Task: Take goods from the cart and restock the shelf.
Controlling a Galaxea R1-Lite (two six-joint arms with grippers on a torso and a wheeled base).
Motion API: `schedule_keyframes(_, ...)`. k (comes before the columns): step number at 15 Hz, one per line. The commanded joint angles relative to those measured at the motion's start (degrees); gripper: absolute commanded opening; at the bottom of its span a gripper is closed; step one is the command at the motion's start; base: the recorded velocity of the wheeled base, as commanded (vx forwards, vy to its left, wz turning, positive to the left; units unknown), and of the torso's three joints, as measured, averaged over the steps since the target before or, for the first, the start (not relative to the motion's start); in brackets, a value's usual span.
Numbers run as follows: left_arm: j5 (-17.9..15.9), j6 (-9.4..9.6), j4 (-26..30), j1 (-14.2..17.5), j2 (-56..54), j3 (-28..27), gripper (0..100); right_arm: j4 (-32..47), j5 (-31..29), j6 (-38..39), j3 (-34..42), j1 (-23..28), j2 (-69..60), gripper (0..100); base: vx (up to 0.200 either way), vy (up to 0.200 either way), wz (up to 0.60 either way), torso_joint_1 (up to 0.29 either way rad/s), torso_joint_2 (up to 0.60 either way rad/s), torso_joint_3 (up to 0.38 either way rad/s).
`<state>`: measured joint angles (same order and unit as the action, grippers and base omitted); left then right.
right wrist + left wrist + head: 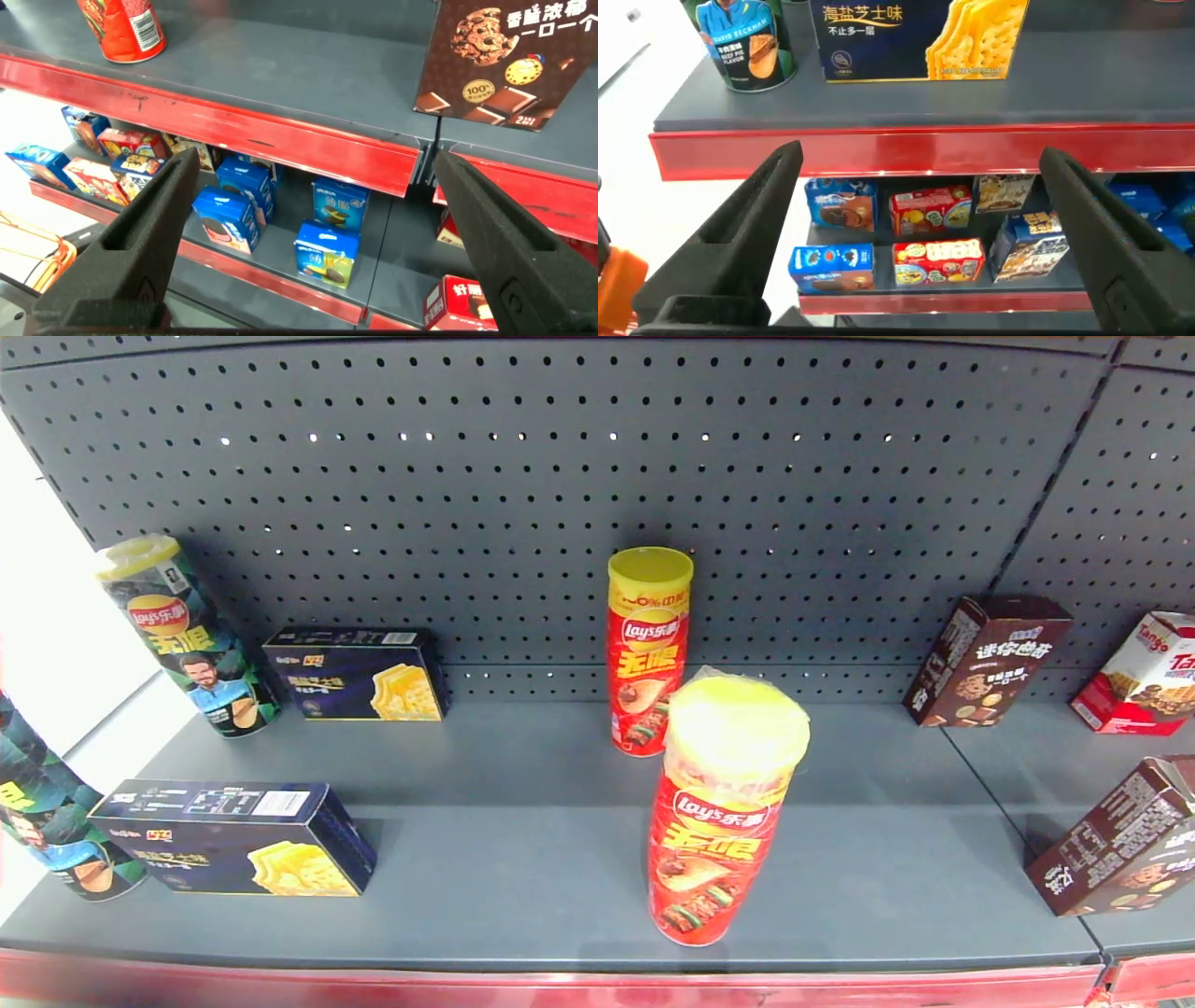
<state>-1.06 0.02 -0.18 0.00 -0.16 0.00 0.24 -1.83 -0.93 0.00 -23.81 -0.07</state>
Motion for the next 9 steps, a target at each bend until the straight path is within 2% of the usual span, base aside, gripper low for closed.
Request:
schedule_keyframes(1, 0.0, -0.02, -0.1, 0.0, 0.2, 0.0, 100, 0.1, 0.5, -0.1, 0.0, -1.3, 0.1, 100, 0.000, 0.000, 0.00, 0.000, 0.00, 0.000)
schedule_keyframes(4, 0.0, -0.02, -0.1, 0.0, 0.2, 0.0, 100, -0.1, 0.2, 0.0, -0.1, -7.0, 0.1, 100, 0.000, 0.000, 0.00, 0.000, 0.00, 0.000)
schedule_keyframes(5, 0.0, 0.06, -0.1, 0.0, 0.2, 0.0, 100, -0.5, -0.5, 0.6, -9.5, -6.9, 6.1, 100, 0.000, 0.000, 0.00, 0.000, 0.00, 0.000)
schedule_keyframes(6, 0.0, 0.06, -0.1, 0.0, 0.2, 0.0, 100, -0.4, -2.9, 5.1, -25.7, -6.3, 23.0, 100, 0.000, 0.000, 0.00, 0.000, 0.00, 0.000)
schedule_keyframes(7, 0.0, 0.06, -0.1, 0.0, 0.2, 0.0, 100, 0.3, -4.1, 9.4, -33.7, -6.5, 29.4, 100, 0.000, 0.000, 0.00, 0.000, 0.00, 0.000)
schedule_keyframes(9, 0.0, 0.06, -0.1, -0.1, 0.2, 0.0, 100, 0.9, 0.9, 5.1, -35.2, -7.0, 35.6, 100, 0.000, 0.000, 0.00, 0.000, 0.00, 0.000)
